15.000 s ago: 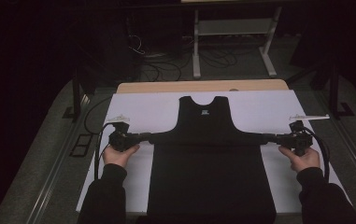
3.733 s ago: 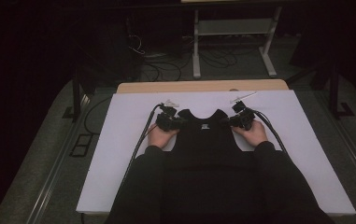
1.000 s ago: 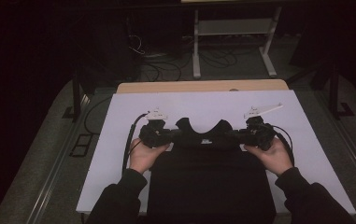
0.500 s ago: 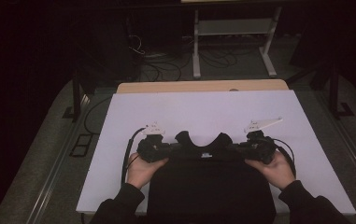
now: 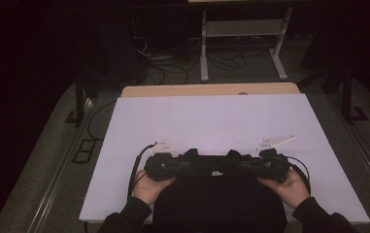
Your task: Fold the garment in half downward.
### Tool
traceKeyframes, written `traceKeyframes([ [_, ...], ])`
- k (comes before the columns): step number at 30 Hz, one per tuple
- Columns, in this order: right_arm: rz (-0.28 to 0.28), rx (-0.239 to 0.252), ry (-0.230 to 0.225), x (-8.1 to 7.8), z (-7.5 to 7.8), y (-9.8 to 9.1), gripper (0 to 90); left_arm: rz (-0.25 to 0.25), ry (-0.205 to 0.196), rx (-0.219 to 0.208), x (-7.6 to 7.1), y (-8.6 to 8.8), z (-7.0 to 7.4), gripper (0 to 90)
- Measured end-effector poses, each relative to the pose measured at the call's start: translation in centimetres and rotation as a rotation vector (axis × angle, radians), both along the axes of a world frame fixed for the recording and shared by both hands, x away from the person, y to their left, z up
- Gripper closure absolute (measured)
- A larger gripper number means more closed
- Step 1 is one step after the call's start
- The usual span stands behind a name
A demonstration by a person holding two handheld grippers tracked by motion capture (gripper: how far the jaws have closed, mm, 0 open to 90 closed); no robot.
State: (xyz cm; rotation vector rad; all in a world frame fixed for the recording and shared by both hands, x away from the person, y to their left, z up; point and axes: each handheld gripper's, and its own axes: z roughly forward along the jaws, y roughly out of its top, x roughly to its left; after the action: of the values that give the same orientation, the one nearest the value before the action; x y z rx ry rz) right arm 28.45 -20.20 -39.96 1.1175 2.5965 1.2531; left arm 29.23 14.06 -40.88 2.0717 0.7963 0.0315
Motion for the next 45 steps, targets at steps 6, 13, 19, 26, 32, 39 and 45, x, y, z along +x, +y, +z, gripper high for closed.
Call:
traceKeyframes([
  [6, 0.009, 0.004, 0.007, -0.7, -0.2, -0.1, 82.8, -0.019, 0.000, 0.010, -0.6, -0.3, 0.0, 85.6],
  [13, 0.031, 0.002, 0.027, -1.7, -0.5, 0.0, 82.8, -0.032, 0.016, 0.009, -1.3, -0.1, -0.1, 85.6],
  [19, 0.042, 0.001, 0.042, -2.3, -0.7, 0.1, 82.8, -0.045, 0.035, 0.008, -2.2, 0.1, -0.3, 85.5],
  [26, 0.057, -0.002, 0.059, -3.3, -0.8, 0.2, 82.6, -0.058, 0.052, 0.016, -3.2, 0.2, -0.5, 85.5],
  [32, 0.079, -0.014, 0.085, -4.1, -1.2, 0.3, 82.6, -0.055, 0.059, 0.020, -4.2, 0.4, -0.7, 85.4],
  [39, 0.106, -0.024, 0.101, -4.8, -1.4, 0.6, 82.2, -0.061, 0.081, 0.026, -5.1, 0.5, -0.9, 85.3],
  [45, 0.113, -0.028, 0.113, -5.0, -1.6, 0.7, 82.0, -0.059, 0.074, 0.027, -5.4, 0.6, -1.0, 85.0],
])
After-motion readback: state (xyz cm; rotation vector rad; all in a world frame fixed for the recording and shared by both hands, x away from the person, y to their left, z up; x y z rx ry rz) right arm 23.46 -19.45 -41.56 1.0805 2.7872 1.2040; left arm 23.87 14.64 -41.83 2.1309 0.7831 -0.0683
